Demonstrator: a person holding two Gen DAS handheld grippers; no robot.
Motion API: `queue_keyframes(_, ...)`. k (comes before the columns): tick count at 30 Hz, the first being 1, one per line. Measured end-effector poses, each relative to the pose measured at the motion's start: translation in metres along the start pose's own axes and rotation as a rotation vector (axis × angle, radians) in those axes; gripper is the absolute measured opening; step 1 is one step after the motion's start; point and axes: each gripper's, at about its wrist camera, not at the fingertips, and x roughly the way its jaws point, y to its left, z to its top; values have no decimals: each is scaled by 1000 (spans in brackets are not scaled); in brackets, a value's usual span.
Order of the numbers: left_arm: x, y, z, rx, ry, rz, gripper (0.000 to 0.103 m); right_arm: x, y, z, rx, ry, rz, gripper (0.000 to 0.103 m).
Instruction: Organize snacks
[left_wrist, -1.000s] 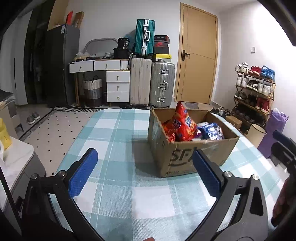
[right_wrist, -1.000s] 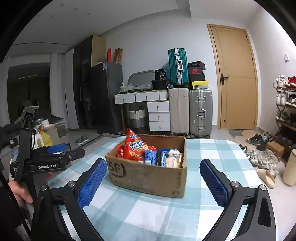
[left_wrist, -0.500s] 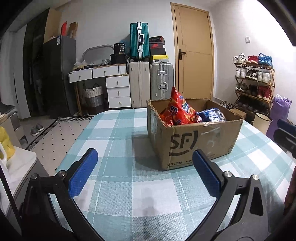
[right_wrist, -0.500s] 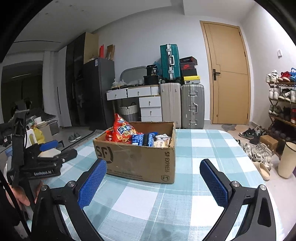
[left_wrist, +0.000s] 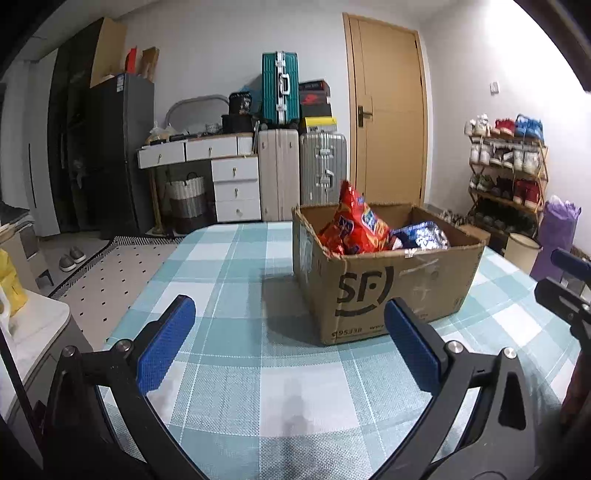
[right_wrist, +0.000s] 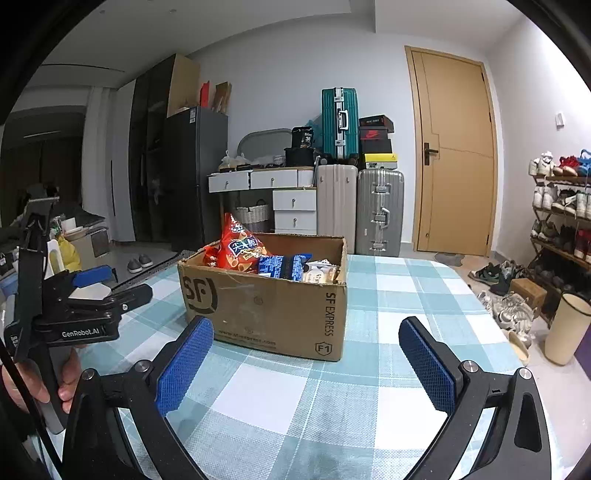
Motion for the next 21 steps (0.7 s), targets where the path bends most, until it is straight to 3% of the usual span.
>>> queue_keyframes(21, -12, 4, -1, -13, -46, 18, 102, -2, 0, -1, 0, -12, -15, 102)
